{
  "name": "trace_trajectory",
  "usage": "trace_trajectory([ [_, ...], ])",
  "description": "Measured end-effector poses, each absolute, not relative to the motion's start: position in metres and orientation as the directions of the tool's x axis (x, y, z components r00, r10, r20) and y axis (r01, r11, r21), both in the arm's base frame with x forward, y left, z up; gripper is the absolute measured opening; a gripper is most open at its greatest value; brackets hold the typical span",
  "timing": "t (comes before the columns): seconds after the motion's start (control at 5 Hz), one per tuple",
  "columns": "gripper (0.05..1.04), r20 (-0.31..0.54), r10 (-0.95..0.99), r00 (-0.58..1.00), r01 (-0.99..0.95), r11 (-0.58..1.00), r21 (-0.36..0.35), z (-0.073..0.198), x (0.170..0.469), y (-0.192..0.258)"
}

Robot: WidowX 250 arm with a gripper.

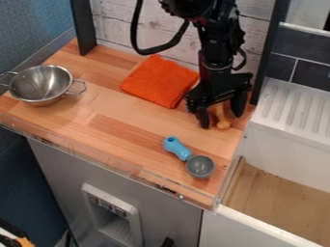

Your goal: Move the drumstick to the top right corner of the table

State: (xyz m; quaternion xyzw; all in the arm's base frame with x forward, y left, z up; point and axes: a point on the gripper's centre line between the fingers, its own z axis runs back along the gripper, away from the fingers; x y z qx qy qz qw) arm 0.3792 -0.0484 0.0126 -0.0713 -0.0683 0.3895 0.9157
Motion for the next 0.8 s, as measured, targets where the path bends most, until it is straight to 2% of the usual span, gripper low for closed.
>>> trace_trajectory([
  [0.2,1.002,0.068,0.725,0.685,-0.699,0.681,-0.215,0.026,0.380,-0.049],
  [0.4,1.001,0.113,0.719,0.686,-0.669,0.684,-0.289,0.064,0.379,-0.050],
  [0.6,1.000,0.155,0.730,0.666,-0.668,0.676,-0.311,0.088,0.372,-0.037],
  [0.8,1.000,0.157,0.739,0.656,-0.674,0.666,-0.319,0.091,0.373,-0.034],
])
